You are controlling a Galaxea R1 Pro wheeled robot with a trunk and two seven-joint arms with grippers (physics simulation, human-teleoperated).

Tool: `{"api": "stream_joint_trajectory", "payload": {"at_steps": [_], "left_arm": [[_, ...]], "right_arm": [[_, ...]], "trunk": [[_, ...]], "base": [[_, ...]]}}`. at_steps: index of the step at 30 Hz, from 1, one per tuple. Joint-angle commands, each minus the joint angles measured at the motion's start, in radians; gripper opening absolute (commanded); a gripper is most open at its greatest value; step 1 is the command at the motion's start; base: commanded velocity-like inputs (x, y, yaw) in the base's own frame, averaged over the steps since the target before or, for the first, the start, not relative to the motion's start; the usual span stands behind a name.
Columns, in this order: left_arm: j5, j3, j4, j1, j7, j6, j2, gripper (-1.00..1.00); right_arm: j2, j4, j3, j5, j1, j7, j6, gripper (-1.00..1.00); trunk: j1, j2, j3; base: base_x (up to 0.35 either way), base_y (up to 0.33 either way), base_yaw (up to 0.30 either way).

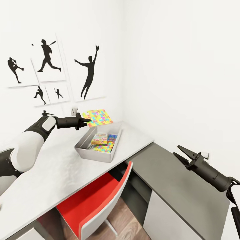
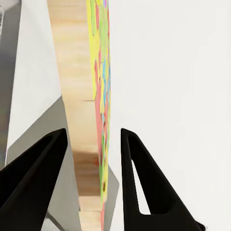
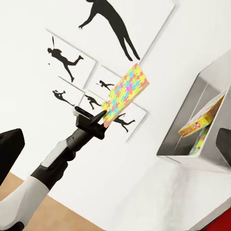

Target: Put all the toys in the child's room - the three board games (two on the bed and one on the table), the two jigsaw puzzles on the table, and the tennis ball on the table - inside the toy box on the table in the child's room.

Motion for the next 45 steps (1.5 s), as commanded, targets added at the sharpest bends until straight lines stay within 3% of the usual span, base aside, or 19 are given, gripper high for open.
{"api": "stream_joint_trajectory", "payload": {"at_steps": [1,23,26,28,31,33,36,37,42,45], "left_arm": [[-0.001,0.003,0.000,-0.001,-0.003,0.004,0.000,-1.00],[0.000,0.003,0.002,0.003,-0.001,0.003,-0.007,-1.00],[-0.002,0.003,0.002,0.009,0.007,0.000,-0.023,-1.00],[-0.003,0.010,0.002,0.015,0.021,-0.019,-0.056,-1.00],[-0.003,0.064,0.003,0.027,0.064,-0.059,-0.081,-1.00],[-0.003,0.145,0.003,0.045,0.123,-0.107,-0.110,-1.00],[-0.002,0.252,0.003,0.091,0.193,-0.184,-0.134,-1.00],[-0.002,0.272,0.003,0.105,0.205,-0.214,-0.139,-1.00],[0.001,0.310,0.003,0.167,0.225,-0.337,-0.154,-1.00],[0.017,0.344,0.004,0.182,0.237,-0.374,-0.163,-1.00]], "right_arm": [[0.000,0.000,-0.001,0.003,-0.001,0.004,0.005,1.00],[0.002,0.001,0.002,0.003,-0.001,-0.002,0.002,1.00],[0.002,0.001,0.002,0.003,-0.001,-0.002,0.003,1.00],[0.002,0.002,0.001,0.003,-0.001,-0.001,0.004,1.00],[0.002,0.002,0.001,0.003,-0.001,-0.001,0.004,1.00],[0.002,0.002,0.001,0.003,-0.001,-0.001,0.004,1.00],[0.002,0.001,0.002,0.003,-0.001,-0.001,0.003,1.00],[0.002,0.001,0.001,0.003,-0.001,-0.002,0.003,1.00],[0.002,0.001,0.002,0.003,-0.001,-0.003,0.002,1.00],[0.002,0.002,0.002,0.003,-0.001,-0.002,0.002,1.00]], "trunk": [[0.000,-0.001,-0.001],[0.000,-0.001,-0.001],[0.000,-0.001,-0.001],[0.000,-0.001,-0.001],[0.000,-0.001,-0.001],[0.000,-0.001,-0.001],[0.000,-0.001,-0.001],[0.000,-0.001,-0.001],[0.000,-0.001,-0.001],[0.000,-0.001,-0.001]], "base": [[0.210,0.085,0.000],[0.063,0.027,0.000],[0.000,0.000,0.000],[0.000,0.000,0.000],[0.000,0.000,0.000],[0.000,0.000,0.000],[0.000,0.000,0.000],[0.000,0.000,0.000],[0.000,0.000,0.000],[0.000,0.000,0.000]]}}
